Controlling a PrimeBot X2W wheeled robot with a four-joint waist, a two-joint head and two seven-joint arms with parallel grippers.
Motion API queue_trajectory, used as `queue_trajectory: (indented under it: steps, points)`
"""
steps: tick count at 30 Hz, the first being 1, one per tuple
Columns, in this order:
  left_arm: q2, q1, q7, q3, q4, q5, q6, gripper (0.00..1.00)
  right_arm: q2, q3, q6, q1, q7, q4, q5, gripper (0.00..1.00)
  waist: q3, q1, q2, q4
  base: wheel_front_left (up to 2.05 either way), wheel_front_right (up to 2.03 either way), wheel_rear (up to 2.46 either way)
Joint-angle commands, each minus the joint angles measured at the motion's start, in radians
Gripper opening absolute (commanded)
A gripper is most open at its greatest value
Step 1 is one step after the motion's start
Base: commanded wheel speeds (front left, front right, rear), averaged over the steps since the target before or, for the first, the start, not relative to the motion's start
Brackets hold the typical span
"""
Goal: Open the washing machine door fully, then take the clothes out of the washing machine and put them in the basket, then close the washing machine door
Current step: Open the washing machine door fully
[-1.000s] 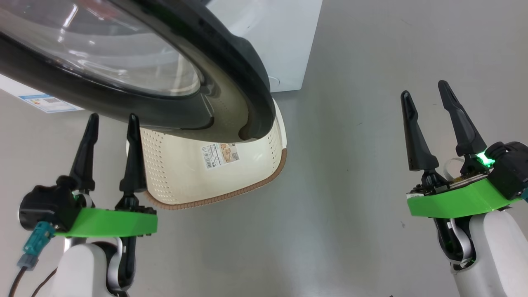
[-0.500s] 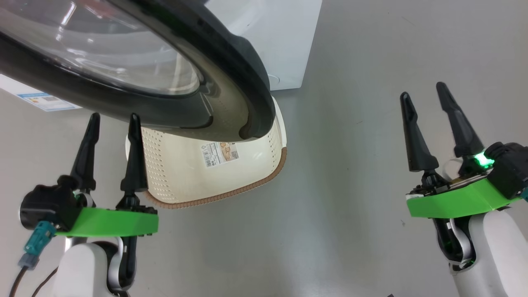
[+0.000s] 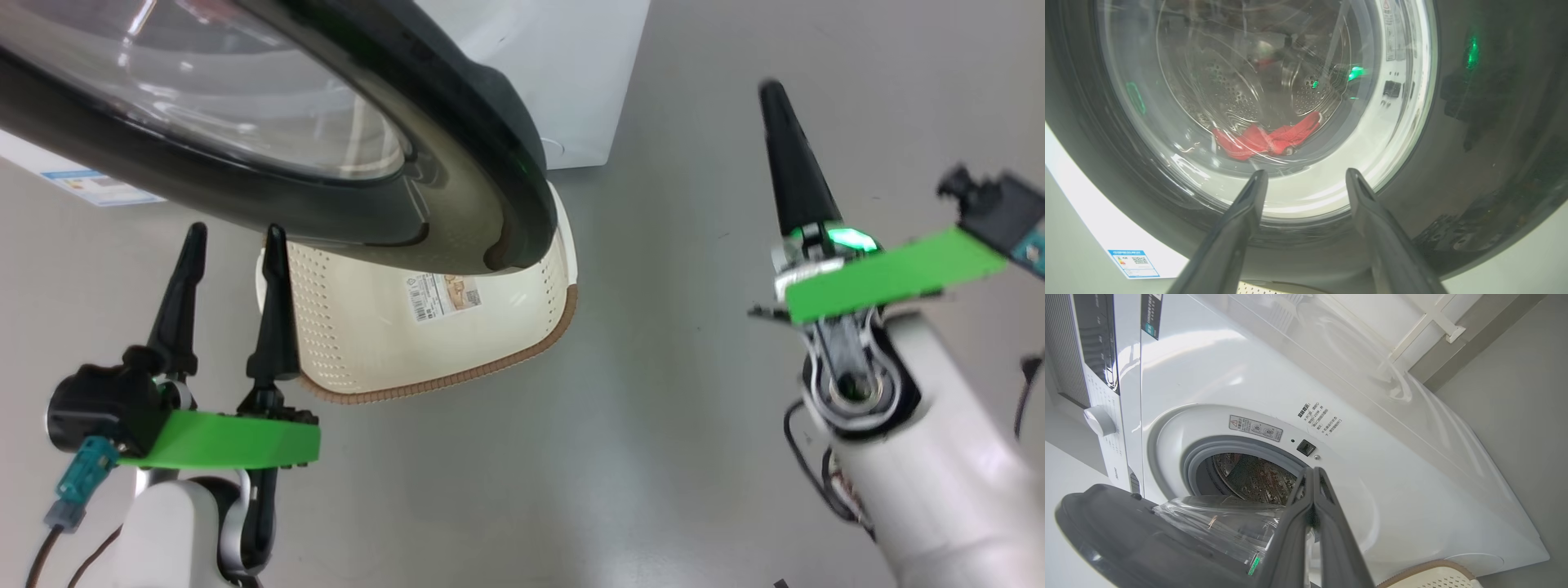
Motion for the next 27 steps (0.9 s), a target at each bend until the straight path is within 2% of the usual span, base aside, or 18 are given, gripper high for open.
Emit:
queue_trajectory:
  steps: [1,6,14,21,27]
  points:
    - [0.027,-0.009,-0.005,0.025,-0.026,-0.002,-0.003,1.0,0.001,0.027,0.007,-0.023,0.011,-0.025,0.04,0.0,0.003,0.0,0.0,0.005,0.0,0.0,0.0]
    - [0.027,-0.011,-0.005,0.014,-0.026,-0.007,-0.005,1.0,-0.029,0.076,0.007,-0.124,0.181,-0.022,0.318,0.0,0.01,0.0,0.0,0.022,0.0,0.0,0.0]
    - [0.027,-0.02,-0.005,0.0,-0.021,-0.015,-0.003,1.0,-0.052,0.082,0.007,-0.233,0.574,0.038,0.588,0.0,0.017,0.0,0.0,0.042,0.0,0.0,0.0]
    - [0.027,-0.022,-0.005,-0.018,-0.019,-0.023,0.0,1.0,-0.055,0.063,0.007,-0.346,0.9,0.133,0.711,0.0,0.026,0.0,0.0,0.052,0.0,0.0,0.0]
    - [0.027,-0.027,-0.005,-0.028,-0.013,-0.029,0.002,1.0,-0.039,0.052,0.007,-0.415,1.022,0.18,0.725,0.0,0.03,0.0,0.0,0.062,0.0,0.0,0.0]
